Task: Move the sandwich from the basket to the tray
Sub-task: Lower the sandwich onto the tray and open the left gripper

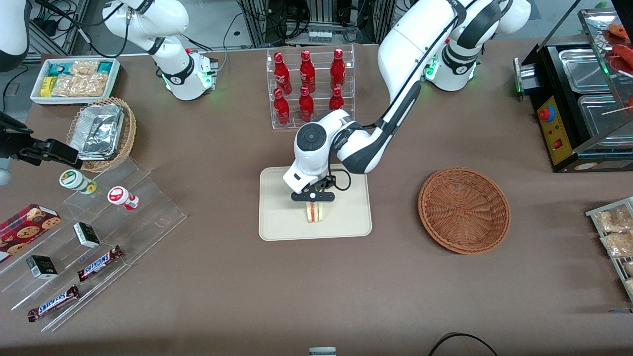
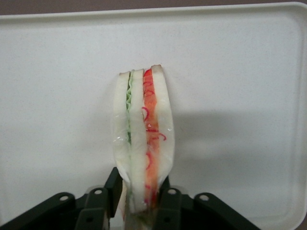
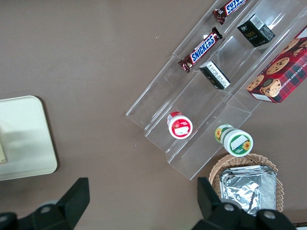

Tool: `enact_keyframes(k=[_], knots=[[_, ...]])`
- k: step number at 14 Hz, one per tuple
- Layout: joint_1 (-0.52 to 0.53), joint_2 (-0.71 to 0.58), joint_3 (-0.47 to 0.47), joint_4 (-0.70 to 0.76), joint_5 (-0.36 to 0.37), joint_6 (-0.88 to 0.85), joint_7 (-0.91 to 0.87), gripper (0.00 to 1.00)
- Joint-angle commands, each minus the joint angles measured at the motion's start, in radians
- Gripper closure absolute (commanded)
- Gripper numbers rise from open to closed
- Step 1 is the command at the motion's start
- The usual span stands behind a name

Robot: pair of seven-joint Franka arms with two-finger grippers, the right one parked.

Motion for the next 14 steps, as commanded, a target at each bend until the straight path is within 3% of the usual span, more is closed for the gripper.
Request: enact_keyframes(k=[1,8,10,14], knots=[[-0.006,0.001,0.007,0.028,0.014,-0.002,0.003,0.0],[0.035,-0.17,0.015,0.009,0.002,-0.08,-0.143,0.0],[0.093,-0.247,0.021,-0.029,0.001,-0.101,-0.238,0.0],[0.184,-0.376,0.019,-0.089,0.001,-0.198,-0.237,0.0]])
